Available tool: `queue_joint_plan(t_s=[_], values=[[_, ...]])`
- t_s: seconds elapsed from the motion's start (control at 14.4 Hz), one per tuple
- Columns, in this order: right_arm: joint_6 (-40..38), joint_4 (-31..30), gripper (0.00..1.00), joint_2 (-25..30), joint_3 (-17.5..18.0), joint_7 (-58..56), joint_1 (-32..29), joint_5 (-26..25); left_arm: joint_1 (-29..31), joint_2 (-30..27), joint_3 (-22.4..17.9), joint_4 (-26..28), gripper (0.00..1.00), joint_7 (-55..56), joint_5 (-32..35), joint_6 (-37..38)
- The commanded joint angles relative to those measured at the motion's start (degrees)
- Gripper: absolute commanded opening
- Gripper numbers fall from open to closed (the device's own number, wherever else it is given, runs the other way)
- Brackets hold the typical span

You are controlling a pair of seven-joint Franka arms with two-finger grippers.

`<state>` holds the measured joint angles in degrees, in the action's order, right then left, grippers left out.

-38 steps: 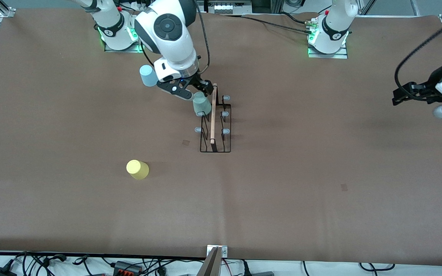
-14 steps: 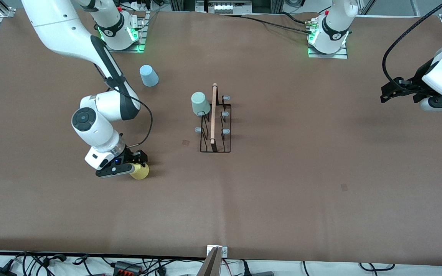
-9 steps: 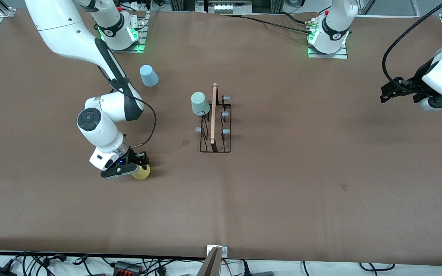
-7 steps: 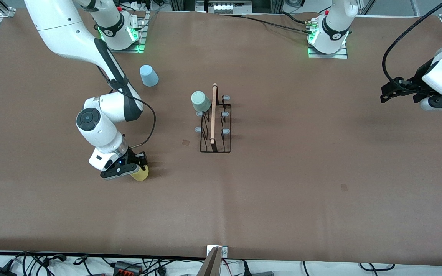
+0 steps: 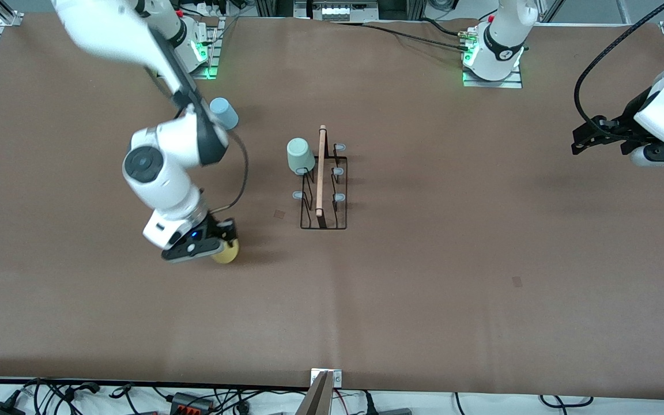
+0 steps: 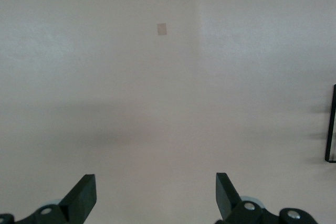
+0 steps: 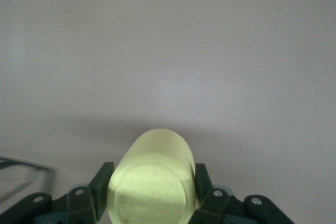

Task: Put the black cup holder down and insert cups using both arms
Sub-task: 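Carry the yellow cup to the rack and slide it onto a peg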

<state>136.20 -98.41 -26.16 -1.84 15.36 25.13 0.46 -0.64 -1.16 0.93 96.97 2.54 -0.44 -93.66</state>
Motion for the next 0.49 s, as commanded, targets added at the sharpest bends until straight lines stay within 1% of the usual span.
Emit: queue_joint_plan(t_s=[0.0,0.14,0.28,0.35,0.42], values=[[-5.94,1.37,0.15,3.65,-0.1,14.12,5.01,0.07,0.11,0.02,0.03,-1.08,1.0,-0.7,-1.14,1.2],[-8.05,1.55,0.15,5.58,2.09,21.0,5.9,-0.19,0.11,0.02,0.03,-1.08,1.0,-0.61,-1.14,1.2],[-8.24,1.55,0.15,6.12,4.55,26.53,6.25,-0.28,0.11,0.02,0.03,-1.08,1.0,-0.7,-1.14,1.12],[-7.45,1.55,0.14,5.51,5.96,30.39,6.77,-1.59,0.11,0.02,0.03,-1.08,1.0,-0.79,-1.14,1.2],[-5.88,1.46,0.14,4.46,6.49,32.6,7.82,-5.6,0.11,0.02,0.03,-1.08,1.0,-0.79,-1.14,1.2]])
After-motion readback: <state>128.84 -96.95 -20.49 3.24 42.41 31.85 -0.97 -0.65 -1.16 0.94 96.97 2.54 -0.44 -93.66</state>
